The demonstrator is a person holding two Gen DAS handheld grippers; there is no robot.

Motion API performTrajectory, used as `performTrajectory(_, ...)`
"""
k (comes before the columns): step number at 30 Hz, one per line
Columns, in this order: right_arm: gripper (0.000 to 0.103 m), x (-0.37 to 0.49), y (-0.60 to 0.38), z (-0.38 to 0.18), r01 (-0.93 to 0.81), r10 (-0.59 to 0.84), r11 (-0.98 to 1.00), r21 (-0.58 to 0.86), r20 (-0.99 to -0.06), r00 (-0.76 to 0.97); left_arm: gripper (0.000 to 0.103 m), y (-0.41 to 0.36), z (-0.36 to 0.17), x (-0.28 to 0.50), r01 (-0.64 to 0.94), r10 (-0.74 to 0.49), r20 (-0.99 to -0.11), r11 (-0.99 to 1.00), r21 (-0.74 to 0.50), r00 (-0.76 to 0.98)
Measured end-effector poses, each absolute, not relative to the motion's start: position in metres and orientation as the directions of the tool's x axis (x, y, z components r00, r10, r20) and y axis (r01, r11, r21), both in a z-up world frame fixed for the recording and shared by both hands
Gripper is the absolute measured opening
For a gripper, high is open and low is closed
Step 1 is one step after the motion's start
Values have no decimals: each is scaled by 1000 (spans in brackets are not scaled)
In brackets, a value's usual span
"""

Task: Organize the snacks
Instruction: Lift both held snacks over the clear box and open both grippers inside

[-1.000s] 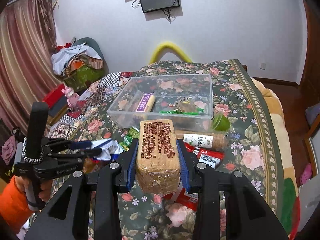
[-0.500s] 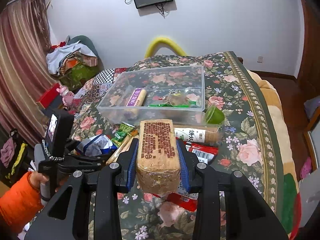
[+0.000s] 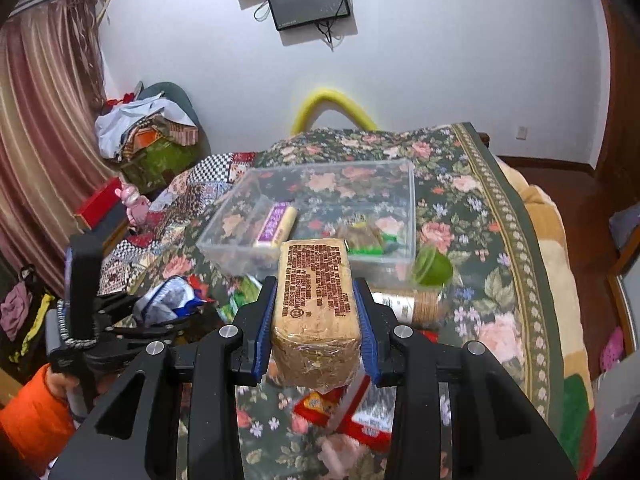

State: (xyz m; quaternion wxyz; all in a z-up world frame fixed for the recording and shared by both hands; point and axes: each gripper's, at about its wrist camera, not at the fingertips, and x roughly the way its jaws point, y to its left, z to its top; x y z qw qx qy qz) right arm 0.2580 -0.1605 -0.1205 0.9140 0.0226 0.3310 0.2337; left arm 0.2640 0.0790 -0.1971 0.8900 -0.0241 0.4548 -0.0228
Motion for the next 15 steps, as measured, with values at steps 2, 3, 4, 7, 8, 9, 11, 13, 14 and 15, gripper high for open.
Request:
performTrajectory(2,33,264,-157,-116,-413,445,889,197,-584,679,61,79,-181,264,20,-67,-787,997,-70,613)
performTrajectory(3,33,267,-156,-114,-413,444,890,195,-580,683,61,80,-177,267,19,-67,-781,997,-70,620)
performTrajectory(4,33,270,-154,-113,-413,443,890,192,-576,687,61,79,-170,270,16,-63,-771,998,-69,634)
performTrajectory(7,33,281,-148,-106,-417,445,889,186,-563,697,61,78,-158,279,15,-68,-754,997,-76,654)
performTrajectory(8,33,285,-146,-105,-418,443,890,183,-560,700,61,77,-153,284,17,-70,-747,997,-79,661)
performTrajectory(9,33,290,-143,-103,-414,439,892,178,-557,705,61,77,-151,287,18,-72,-744,997,-80,664)
performTrajectory(11,33,298,-140,-100,-413,436,894,176,-553,709,62,75,-146,296,21,-76,-735,996,-83,674)
performTrajectory(13,33,307,-136,-99,-413,437,893,177,-553,709,62,72,-143,305,22,-74,-732,996,-81,678)
performTrajectory(14,33,311,-134,-99,-412,435,894,174,-554,709,62,70,-142,312,21,-72,-731,997,-79,678)
performTrajectory(15,33,316,-130,-99,-410,430,896,169,-556,711,62,69,-142,317,19,-71,-732,997,-79,678)
